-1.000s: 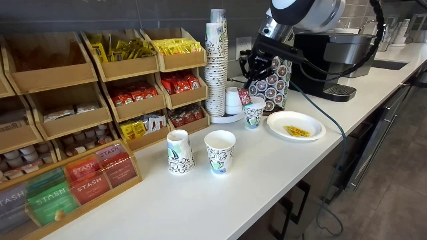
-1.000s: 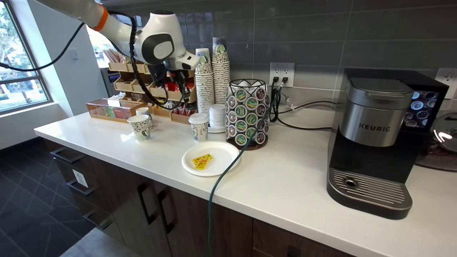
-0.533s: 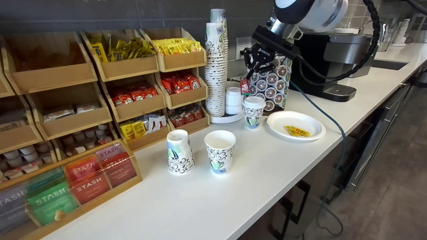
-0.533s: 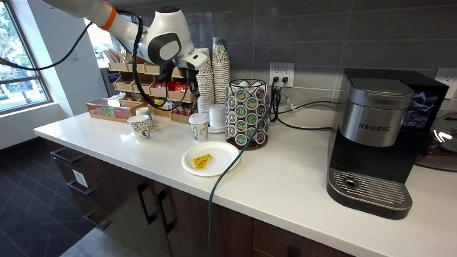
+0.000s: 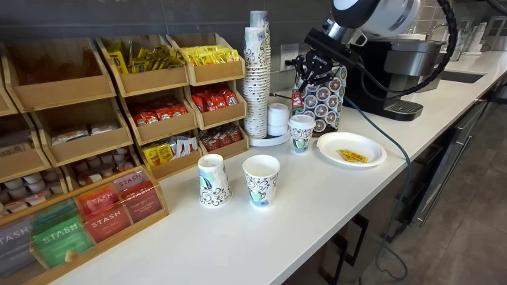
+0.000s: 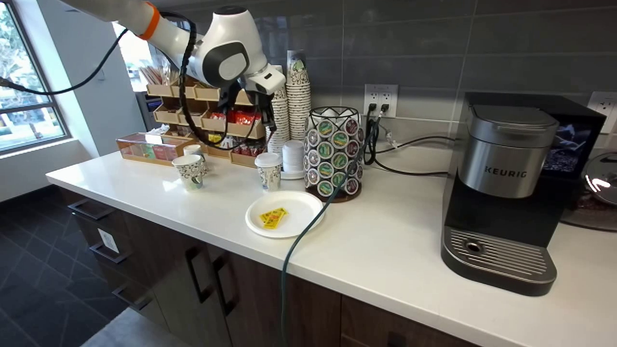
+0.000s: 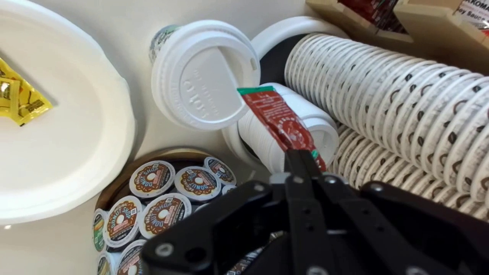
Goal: Pick up one red sachet from the rightmost bottom tray and put it on the paper cup to the right
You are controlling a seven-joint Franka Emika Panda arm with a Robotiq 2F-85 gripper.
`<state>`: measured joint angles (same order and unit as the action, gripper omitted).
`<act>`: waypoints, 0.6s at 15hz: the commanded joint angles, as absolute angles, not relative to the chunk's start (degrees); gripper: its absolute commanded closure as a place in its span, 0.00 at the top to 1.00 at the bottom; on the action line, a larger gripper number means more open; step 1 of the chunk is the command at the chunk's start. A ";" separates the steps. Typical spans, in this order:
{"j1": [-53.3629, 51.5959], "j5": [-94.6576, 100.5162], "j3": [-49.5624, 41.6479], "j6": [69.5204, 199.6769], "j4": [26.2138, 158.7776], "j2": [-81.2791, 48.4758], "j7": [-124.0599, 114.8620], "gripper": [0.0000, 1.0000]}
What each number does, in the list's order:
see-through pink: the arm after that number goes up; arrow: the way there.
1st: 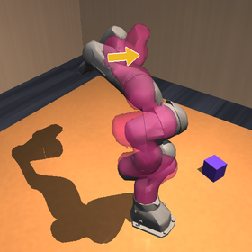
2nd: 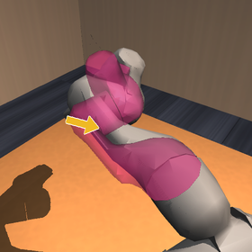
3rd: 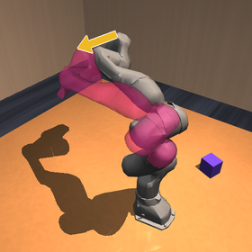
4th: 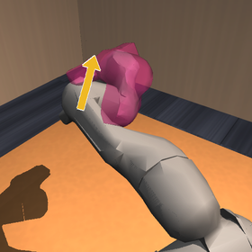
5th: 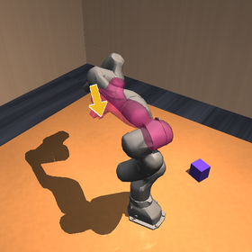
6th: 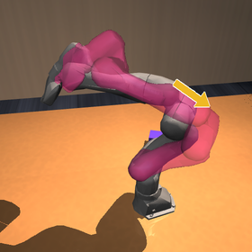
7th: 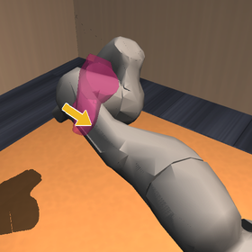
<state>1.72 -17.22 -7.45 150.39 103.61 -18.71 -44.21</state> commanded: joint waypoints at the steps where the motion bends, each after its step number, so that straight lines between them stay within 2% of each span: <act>1: 2.15 -17.14 -7.03 150.27 103.71 -18.49 -44.03 0.01; 9: 1.24 -15.43 -8.36 146.07 104.30 -18.10 -51.54 0.00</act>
